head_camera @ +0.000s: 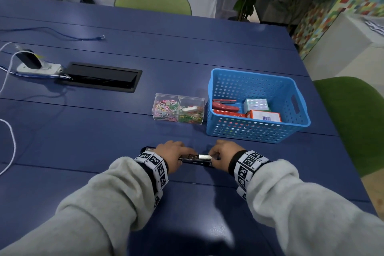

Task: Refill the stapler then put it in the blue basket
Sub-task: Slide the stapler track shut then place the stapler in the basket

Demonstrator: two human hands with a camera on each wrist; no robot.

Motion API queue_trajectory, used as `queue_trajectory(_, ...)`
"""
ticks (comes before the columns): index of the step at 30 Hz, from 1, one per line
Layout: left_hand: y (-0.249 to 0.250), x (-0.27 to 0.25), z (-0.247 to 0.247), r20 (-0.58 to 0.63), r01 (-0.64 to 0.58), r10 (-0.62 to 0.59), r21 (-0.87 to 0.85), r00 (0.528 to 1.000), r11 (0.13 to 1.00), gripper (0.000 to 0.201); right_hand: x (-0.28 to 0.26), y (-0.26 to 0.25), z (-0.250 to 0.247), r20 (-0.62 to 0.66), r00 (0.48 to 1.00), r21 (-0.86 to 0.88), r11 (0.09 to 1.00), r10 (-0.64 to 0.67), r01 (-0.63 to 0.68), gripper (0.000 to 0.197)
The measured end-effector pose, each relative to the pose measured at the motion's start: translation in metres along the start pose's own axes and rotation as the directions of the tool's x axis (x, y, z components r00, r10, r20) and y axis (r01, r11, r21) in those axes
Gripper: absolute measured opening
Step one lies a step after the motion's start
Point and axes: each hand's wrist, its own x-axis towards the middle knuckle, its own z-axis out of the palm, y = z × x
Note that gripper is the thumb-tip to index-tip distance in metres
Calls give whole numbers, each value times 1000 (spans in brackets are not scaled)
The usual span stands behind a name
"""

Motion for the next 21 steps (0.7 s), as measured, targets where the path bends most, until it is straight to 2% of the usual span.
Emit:
queue_trajectory(13, -2, 4, -1, 8, -13, 13, -16, 1000, 1000, 51, 5, -4, 1, 24, 1000, -74, 997, 3, -1, 20)
queue_trajectory(21, -29, -2, -6, -8, 134, -136, -119, 991, 984, 55, 0, 4, 4, 33, 998, -53, 997, 52, -50, 23)
